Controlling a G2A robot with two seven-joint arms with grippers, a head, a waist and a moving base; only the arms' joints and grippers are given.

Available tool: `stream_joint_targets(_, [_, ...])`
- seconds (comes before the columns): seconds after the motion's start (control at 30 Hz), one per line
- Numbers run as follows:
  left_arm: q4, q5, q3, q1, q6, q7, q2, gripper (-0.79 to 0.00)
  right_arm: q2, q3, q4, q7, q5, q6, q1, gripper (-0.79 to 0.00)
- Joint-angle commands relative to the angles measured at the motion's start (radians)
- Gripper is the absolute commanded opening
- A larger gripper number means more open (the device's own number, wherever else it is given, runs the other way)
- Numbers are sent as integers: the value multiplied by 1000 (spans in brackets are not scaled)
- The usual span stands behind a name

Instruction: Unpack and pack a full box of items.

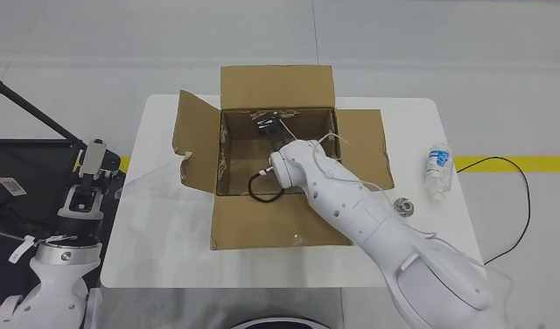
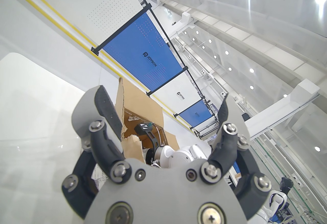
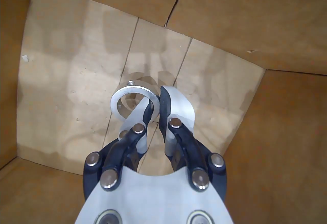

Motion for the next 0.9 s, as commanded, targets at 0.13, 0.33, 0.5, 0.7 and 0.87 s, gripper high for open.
stream_joint_targets(0.13, [0, 0, 0, 0, 0, 0, 0, 0, -17, 23, 44, -8, 15, -31, 15, -496])
stream_joint_targets(0.33, [0, 0, 0, 0, 0, 0, 0, 0, -2, 91, 3, -6, 35, -75, 10, -486])
stream_joint_targets(0.5, [0, 0, 0, 0, 0, 0, 0, 0, 58, 201, -179, 52, 15, -135, -58, -437])
stream_joint_targets(0.7, [0, 0, 0, 0, 0, 0, 0, 0, 161, 393, -622, 192, -126, -187, -278, -400])
stream_joint_targets(0.87, [0, 0, 0, 0, 0, 0, 0, 0, 224, 597, -1013, 263, -247, -232, -495, -323])
